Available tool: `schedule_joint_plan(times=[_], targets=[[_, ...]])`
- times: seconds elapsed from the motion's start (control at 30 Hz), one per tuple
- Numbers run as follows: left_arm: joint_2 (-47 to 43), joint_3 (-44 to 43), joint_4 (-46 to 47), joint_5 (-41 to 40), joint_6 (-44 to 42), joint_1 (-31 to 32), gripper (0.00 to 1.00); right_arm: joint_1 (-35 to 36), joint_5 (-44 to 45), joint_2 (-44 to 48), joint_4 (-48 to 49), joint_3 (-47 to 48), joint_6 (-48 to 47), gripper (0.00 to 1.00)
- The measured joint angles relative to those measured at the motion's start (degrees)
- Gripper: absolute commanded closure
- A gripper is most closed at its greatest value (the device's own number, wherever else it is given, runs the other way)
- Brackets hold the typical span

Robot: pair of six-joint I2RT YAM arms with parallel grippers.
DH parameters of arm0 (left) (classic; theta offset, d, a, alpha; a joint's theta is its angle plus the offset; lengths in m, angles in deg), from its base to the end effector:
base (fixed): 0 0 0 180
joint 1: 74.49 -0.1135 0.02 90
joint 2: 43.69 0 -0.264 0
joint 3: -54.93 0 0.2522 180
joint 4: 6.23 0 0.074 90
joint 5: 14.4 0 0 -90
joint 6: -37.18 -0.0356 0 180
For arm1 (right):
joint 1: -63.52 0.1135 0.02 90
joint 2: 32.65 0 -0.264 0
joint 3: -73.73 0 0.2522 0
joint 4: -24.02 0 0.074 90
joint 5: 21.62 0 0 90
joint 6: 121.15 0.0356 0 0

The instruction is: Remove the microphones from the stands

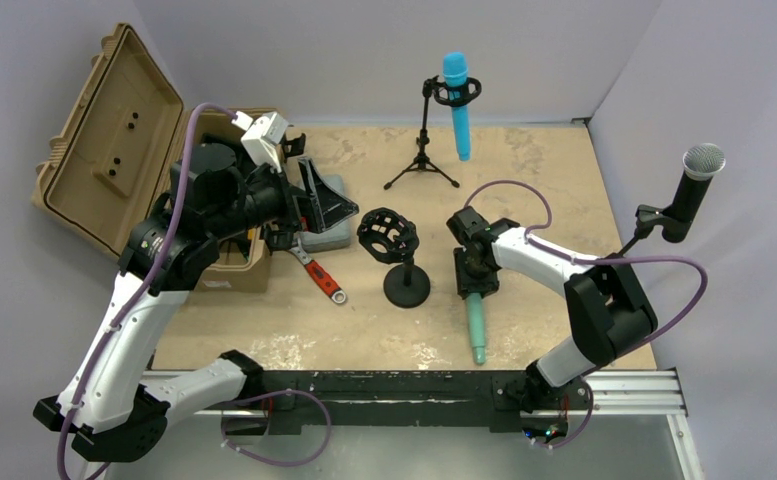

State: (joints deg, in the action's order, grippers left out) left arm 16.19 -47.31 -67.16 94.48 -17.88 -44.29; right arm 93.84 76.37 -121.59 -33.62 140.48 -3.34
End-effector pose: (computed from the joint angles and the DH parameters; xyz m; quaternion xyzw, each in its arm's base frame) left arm 0.1463 -0.0985 0.4775 0.0625 0.8042 -0.4222 0.4136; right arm 0.2338 0.1310 0.1747 -0.0156 0.9935 -0.0177 0.1110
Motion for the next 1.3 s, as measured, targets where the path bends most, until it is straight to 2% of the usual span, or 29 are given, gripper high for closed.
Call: schedule_joint_plan(times=[0.6,0.73,0.93,1.1,1.3], targets=[[0.0,0.0,0.0,0.17,0.0,0.0,0.03,0.0,0.0,0.09,-0.7,1.46,0.07,0.38],[0.0,0.0,0.0,0.17,0.0,0.0,0.03,0.0,-0.09,1.22,-4.7,8.63,-0.42,0.36],[0.0,0.0,0.09,0.26,0.04,0.0,0.03,-0.04,-2.8,6.47,-7.13,25.68,-3.56,0.33],[0.0,0.0,0.66,0.81,0.52,0.0,0.03,-3.76,-15.26,10.91,-4.22,33.09,-5.18,0.31],[0.0,0.02,0.87,1.68,1.07,0.0,0.03,-8.24,-37.07,13.03,6.29,31.39,-2.67,0.31]])
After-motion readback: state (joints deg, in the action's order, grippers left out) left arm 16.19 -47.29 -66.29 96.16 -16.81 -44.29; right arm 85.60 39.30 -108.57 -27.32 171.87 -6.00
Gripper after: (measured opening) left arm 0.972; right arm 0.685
